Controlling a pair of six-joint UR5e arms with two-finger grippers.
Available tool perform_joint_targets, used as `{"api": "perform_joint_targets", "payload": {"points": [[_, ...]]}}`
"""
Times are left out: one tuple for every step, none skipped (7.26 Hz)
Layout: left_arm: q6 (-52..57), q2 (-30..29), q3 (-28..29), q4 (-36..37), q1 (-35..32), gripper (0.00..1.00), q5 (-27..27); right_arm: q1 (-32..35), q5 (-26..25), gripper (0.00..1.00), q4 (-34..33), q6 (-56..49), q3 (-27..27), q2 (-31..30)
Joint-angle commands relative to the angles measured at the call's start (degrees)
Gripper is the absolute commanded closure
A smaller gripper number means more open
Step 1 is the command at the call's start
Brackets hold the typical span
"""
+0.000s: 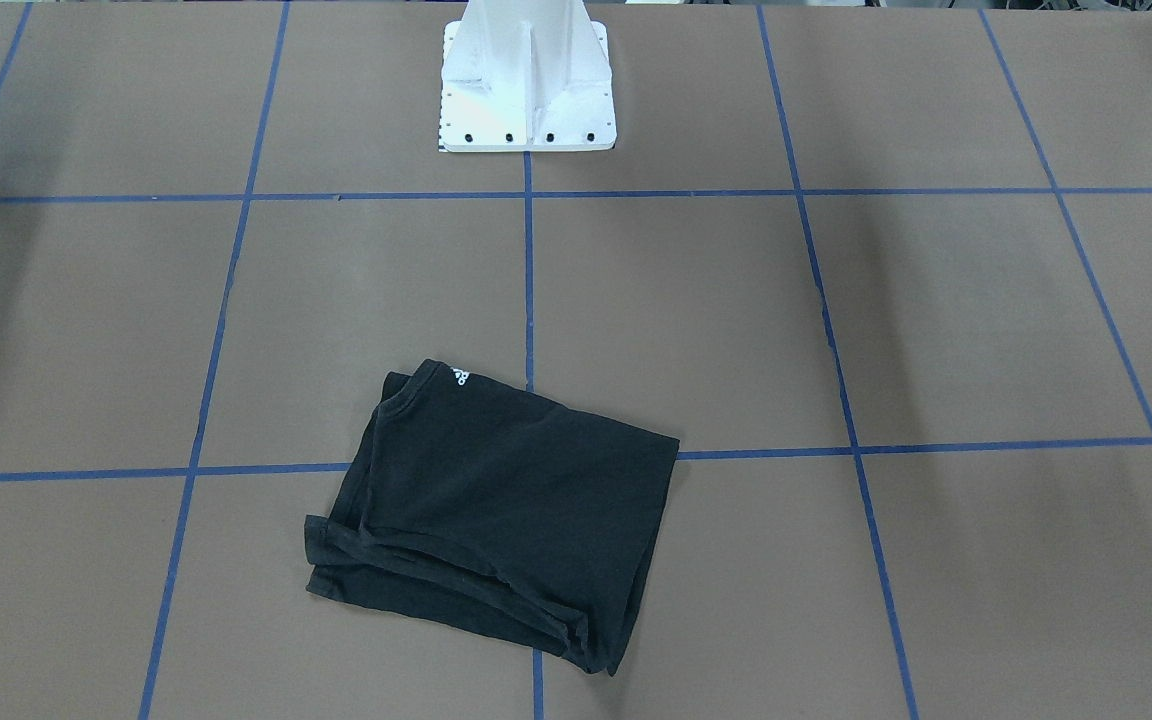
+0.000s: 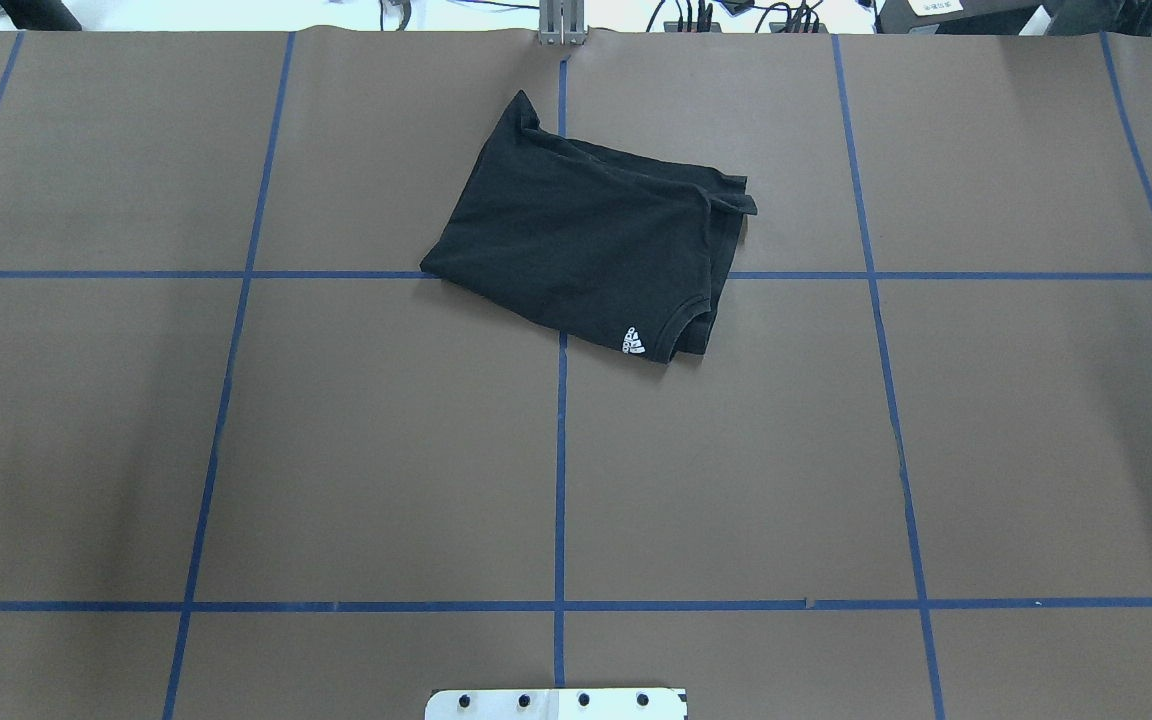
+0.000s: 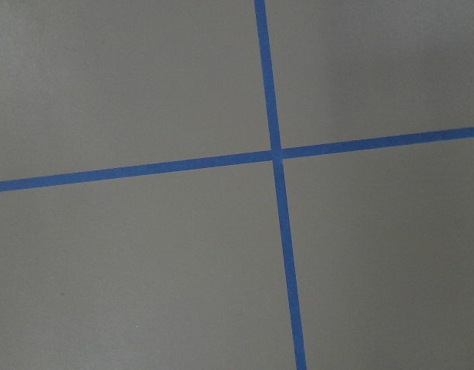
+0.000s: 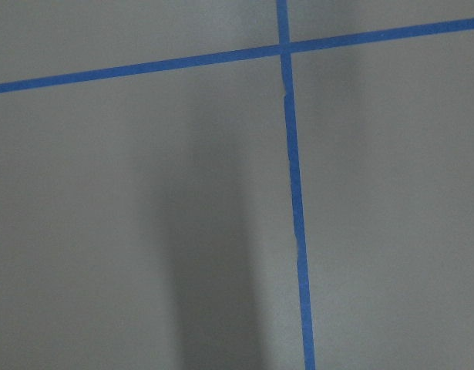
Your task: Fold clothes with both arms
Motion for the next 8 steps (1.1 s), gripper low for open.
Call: {"api": "perform_joint_targets", "payload": {"points": [[0.18,0.12,-1.24,-0.16,-0.06,0.0,1.65,0.18,-2.12,0.0,2.61,-0.43,-0.43,0.66],[0.27,0.56,-1.33,-0.25,-0.23,0.0,1.56,0.18,-4.14,0.0,3.59,-0.26,-1.74,2.58],[0.27,0.57,-1.33,-0.25,-0.32,0.0,1.56,0.18,-4.16,0.0,3.69,-0.43,-5.41,5.73],[0.27,0.48,-1.41,-0.34,-0.32,0.0,1.56,0.18,-4.08,0.0,3.69,-0.6,-8.58,8.02],[0.27,0.04,-1.41,-0.69,-0.41,0.0,1.56,0.18,-4.08,0.0,3.69,-0.52,-9.31,8.74],[0.18,-0.4,-1.41,-0.86,-0.32,0.0,1.48,0.18,-3.99,0.0,3.6,-0.43,-9.49,8.75],[0.1,-0.75,-1.24,-2.61,-0.32,0.0,1.48,0.18,-3.9,0.0,3.69,-0.43,-9.49,8.75],[-0.25,-0.75,-0.63,-3.75,-0.32,0.0,1.48,0.18,-3.9,0.0,3.6,-0.34,-9.84,8.75]]}}
